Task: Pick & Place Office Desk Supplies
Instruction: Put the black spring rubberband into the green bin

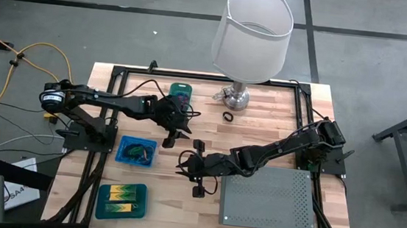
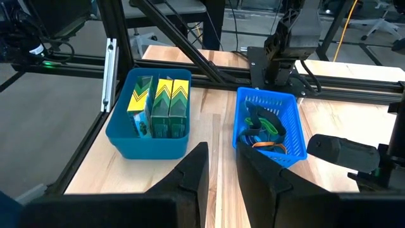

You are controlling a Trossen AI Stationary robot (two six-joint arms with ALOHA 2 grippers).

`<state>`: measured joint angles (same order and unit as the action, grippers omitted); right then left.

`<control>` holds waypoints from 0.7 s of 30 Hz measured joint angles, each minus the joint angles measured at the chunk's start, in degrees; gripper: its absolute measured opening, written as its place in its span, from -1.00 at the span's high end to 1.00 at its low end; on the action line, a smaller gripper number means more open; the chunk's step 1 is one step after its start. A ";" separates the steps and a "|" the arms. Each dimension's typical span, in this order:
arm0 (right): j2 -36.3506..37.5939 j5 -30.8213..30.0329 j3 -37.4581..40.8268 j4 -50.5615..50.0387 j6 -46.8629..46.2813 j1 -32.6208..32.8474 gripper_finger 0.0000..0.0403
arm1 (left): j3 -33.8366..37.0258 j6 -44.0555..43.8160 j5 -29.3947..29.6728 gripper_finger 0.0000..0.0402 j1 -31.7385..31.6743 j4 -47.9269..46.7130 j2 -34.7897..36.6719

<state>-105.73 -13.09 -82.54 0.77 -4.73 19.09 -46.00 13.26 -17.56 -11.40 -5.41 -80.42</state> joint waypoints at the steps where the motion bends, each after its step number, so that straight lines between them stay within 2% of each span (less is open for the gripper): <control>1: 0.00 -0.07 0.00 0.12 -0.01 -0.14 0.66 | 0.00 0.01 0.00 0.49 0.00 0.00 0.00; 4: 0.43 0.00 0.00 -0.44 -0.34 -0.87 0.66 | 0.00 0.00 0.00 0.49 0.00 0.00 0.00; 10: 2.12 2.74 1.30 -5.19 -6.92 -3.53 0.66 | 0.00 0.01 0.01 0.49 0.00 0.50 0.00; 12: 2.76 2.68 3.18 -3.07 -7.07 -3.66 0.66 | 0.00 0.00 0.00 0.49 0.00 0.58 0.00; 16: 7.04 1.83 10.75 3.40 -8.22 -3.38 0.66 | 0.06 0.02 0.01 0.49 0.00 1.84 0.00; 21: 11.01 -4.26 21.09 9.81 -8.70 -1.62 0.66 | 0.07 0.02 -0.04 0.49 0.00 2.97 -0.02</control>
<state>-94.72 -17.35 -61.45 10.58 -13.43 17.47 -45.93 13.28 -17.60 -11.40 -2.44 -80.44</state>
